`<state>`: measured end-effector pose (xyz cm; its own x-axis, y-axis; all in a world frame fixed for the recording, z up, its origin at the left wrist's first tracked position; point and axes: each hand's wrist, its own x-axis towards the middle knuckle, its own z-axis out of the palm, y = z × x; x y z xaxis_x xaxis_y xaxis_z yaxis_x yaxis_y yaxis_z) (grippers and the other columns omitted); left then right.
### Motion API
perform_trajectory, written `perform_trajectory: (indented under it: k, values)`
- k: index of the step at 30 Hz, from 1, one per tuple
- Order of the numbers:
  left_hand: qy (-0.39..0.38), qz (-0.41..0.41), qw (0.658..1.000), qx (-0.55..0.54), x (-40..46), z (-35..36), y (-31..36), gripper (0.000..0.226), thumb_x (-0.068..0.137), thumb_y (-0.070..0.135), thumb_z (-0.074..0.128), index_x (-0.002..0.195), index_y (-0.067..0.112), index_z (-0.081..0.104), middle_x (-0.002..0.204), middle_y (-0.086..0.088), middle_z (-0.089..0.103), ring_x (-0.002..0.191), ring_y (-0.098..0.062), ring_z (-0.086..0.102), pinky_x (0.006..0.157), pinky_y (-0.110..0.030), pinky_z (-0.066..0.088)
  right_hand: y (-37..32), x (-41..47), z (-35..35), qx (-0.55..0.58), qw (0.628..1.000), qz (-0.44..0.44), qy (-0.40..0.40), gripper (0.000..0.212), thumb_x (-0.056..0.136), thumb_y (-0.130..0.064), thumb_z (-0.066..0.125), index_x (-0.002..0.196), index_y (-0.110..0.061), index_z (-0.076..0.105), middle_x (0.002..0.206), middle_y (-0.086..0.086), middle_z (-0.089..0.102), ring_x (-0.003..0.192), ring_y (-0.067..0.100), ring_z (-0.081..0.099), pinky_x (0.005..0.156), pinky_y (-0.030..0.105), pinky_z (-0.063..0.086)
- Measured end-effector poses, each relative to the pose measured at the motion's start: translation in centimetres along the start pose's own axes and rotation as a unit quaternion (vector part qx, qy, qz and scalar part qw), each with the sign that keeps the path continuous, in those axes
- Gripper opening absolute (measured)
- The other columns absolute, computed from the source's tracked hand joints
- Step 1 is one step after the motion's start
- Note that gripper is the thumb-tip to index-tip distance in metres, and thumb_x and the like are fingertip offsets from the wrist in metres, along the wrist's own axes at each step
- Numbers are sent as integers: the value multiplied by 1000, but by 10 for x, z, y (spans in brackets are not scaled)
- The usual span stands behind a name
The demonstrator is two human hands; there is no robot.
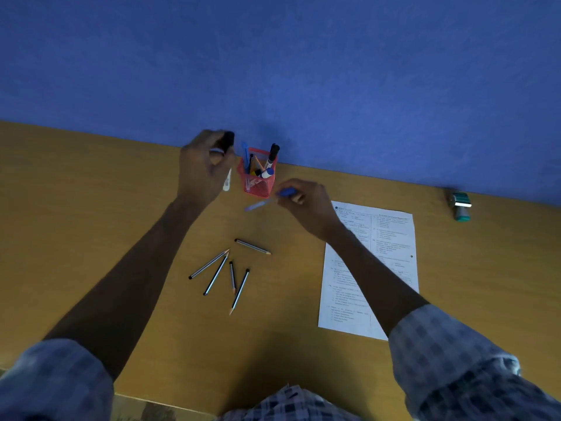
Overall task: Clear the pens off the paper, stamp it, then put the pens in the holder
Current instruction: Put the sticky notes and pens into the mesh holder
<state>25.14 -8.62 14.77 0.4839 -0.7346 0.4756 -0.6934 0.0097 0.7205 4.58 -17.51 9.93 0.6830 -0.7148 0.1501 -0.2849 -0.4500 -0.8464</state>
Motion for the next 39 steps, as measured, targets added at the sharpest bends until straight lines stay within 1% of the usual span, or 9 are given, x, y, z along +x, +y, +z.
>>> perform_trajectory:
  k: [4, 8, 13, 17, 20, 24, 27, 34, 39]
  values:
    - [54, 14, 998, -39, 17, 2, 16, 29, 94, 10, 57, 121, 1, 60, 106, -5, 63, 92, 9, 60, 82, -11, 52, -22, 22, -19, 42, 992, -8, 115, 10, 86, -16, 69, 95, -16, 73, 84, -9, 70, 70, -4, 61, 65, 14, 49]
    - [61, 43, 996, -47, 30, 11, 19, 29, 95, 7, 55, 123, -1, 58, 109, -8, 62, 99, 6, 59, 86, -11, 50, -32, 43, -27, 48, 986, -5, 158, 14, 93, -18, 62, 101, -10, 70, 87, -7, 69, 77, -3, 61, 67, 11, 47]
    - [21, 49, 999, -4, 30, 29, 8, 30, 94, 12, 56, 122, 1, 60, 111, -12, 65, 100, -10, 63, 88, -18, 54, -32, 59, -21, -16, 988, -36, 146, 17, 96, -18, 56, 99, -6, 68, 85, -5, 67, 77, 4, 61, 69, 20, 48]
    - [-10, 57, 998, 32, 27, 41, -2, 22, 92, 11, 57, 112, 4, 61, 101, -11, 66, 92, -20, 66, 83, -39, 58, -25, 70, -9, -74, 992, -31, 100, 20, 96, -19, 55, 92, -3, 67, 81, 7, 70, 72, 18, 63, 66, 34, 50]
    - [-47, 35, 996, 62, 22, 49, -12, 18, 89, 11, 59, 106, 5, 61, 97, -9, 67, 87, -23, 67, 78, -45, 57, -19, 80, -1, -109, 992, -2, 61, 21, 95, -19, 56, 89, -3, 67, 80, 10, 70, 73, 25, 64, 67, 39, 50]
    - [-79, 12, 990, 116, 11, 55, -23, 17, 91, 20, 59, 104, 10, 63, 94, -6, 71, 83, -23, 69, 69, -43, 57, -14, 89, 11, -165, 986, 41, 1, 25, 95, -23, 54, 87, -2, 65, 80, 14, 67, 74, 31, 62, 65, 41, 50]
    - [-50, 13, 983, 178, 9, 58, -24, 19, 92, 31, 56, 103, 18, 64, 94, 1, 73, 80, -19, 68, 61, -36, 53, -13, 90, 18, -196, 978, 67, -6, 30, 95, -30, 55, 89, -3, 66, 79, 10, 64, 72, 26, 60, 58, 32, 42]
    - [-20, -44, 985, 168, 14, 56, -24, 23, 90, 29, 65, 108, 15, 70, 97, -1, 76, 85, -19, 72, 68, -31, 54, -12, 95, 21, -206, 973, 102, 7, 30, 95, -34, 57, 91, -6, 67, 73, 2, 56, 67, 19, 57, 48, 21, 29]
    - [-12, -35, 983, 182, 13, 51, -23, 22, 90, 27, 66, 105, 11, 69, 94, -4, 76, 81, -20, 72, 65, -28, 52, -8, 90, 21, -170, 979, 107, 17, 39, 90, -45, 62, 93, -7, 70, 83, 6, 70, 71, 22, 66, 58, 30, 51]
